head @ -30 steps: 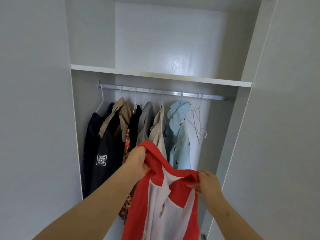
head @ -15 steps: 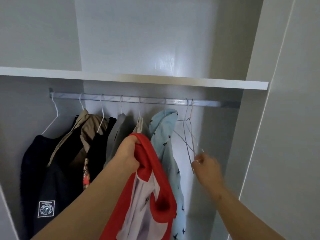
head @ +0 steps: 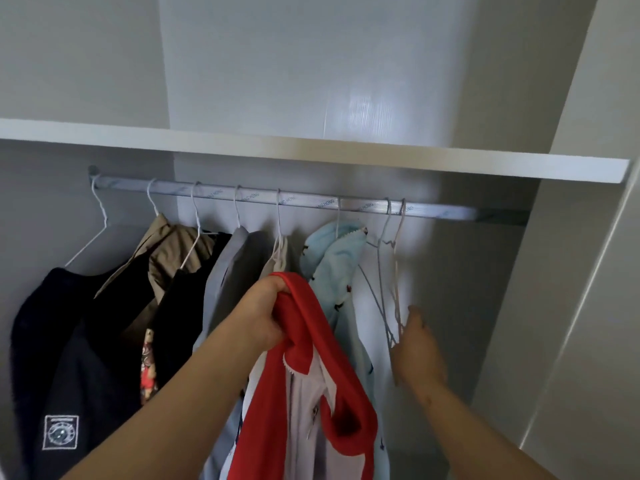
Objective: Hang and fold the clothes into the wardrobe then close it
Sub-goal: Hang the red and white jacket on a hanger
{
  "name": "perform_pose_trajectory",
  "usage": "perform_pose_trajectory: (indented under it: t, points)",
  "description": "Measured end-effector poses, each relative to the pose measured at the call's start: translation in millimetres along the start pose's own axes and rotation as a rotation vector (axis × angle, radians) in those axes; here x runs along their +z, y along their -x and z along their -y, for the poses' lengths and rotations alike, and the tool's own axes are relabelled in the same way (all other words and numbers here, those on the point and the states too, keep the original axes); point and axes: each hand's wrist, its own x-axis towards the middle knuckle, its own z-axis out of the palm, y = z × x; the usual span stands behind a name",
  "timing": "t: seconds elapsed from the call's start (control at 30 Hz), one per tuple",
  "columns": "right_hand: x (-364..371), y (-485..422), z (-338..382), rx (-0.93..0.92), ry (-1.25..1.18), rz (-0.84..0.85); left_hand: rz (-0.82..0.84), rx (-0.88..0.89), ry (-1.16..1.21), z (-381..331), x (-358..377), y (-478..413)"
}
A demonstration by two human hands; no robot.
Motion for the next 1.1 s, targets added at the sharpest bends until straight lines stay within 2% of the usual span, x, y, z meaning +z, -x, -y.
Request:
perform_pose_trajectory:
  t: [0.2,0.4,0.8,1.1]
  points:
    - [3.5,-3.8,4.9,0.042,-0.269,-0.014,0.028,-0.059,0.015,1.0,10.4,-3.8]
    - [15.7,-0.8,12.2,0.026,-0.207,0.128,0.065,-0.122,0.008,2.1,16.0,-6.6]
    - [9.9,0.4,11.0,0.084,-0.286,0.026,0.102,-0.199,-0.014,3.8,1.9,-10.5]
    - [8.9,2.2,5.0,0.066,-0.309,0.009,0.047,-0.216,0.015,5.7,-1.1,-14.0]
